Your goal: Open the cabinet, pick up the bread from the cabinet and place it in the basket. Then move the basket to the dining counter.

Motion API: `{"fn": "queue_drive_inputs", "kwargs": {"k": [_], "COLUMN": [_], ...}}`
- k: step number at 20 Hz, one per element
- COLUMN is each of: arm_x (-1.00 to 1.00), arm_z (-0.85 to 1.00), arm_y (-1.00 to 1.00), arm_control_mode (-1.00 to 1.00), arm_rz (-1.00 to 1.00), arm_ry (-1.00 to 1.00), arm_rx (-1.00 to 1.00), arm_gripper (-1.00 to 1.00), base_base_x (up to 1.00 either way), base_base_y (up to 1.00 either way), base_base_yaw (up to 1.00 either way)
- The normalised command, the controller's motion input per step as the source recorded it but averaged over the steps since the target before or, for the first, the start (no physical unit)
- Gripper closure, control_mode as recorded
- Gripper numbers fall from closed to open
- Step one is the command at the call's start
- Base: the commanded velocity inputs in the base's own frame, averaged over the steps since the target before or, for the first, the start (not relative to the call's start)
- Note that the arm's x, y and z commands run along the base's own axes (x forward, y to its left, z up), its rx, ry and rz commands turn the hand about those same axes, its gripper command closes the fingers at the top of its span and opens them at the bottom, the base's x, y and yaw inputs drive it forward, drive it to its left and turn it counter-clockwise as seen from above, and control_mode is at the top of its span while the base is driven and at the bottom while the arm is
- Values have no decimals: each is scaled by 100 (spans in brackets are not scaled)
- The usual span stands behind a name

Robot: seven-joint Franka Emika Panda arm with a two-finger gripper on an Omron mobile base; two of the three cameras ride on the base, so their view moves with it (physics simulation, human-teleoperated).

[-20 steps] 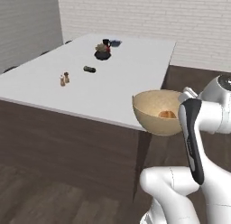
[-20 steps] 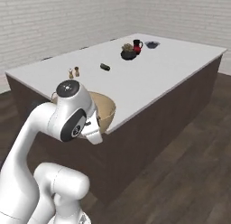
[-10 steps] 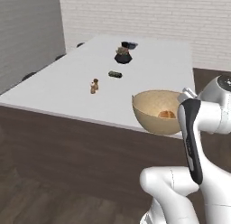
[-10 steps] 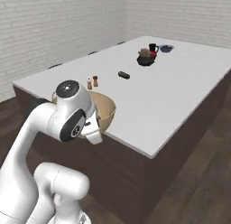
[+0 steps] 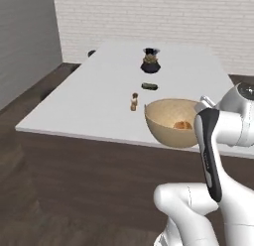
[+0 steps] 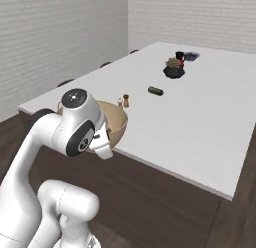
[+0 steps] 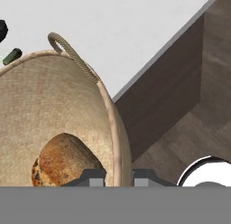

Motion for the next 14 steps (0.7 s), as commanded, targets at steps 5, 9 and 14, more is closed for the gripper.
{"fn": "queue_drive_inputs", "kwargs": {"k": [5, 9, 14], "arm_x": [0, 0, 0], "arm_z": [0, 0, 0], "arm_y": [0, 0, 0], "arm_control_mode": [100, 100, 100], "arm_rz": [0, 0, 0], "arm_ry": [0, 0, 0], "arm_rx": [0, 0, 0], "arm_gripper": [100, 100, 100], "base_base_x": [15, 16, 20], "base_base_y": [100, 100, 100], "base_base_yaw": [-31, -36, -42]}}
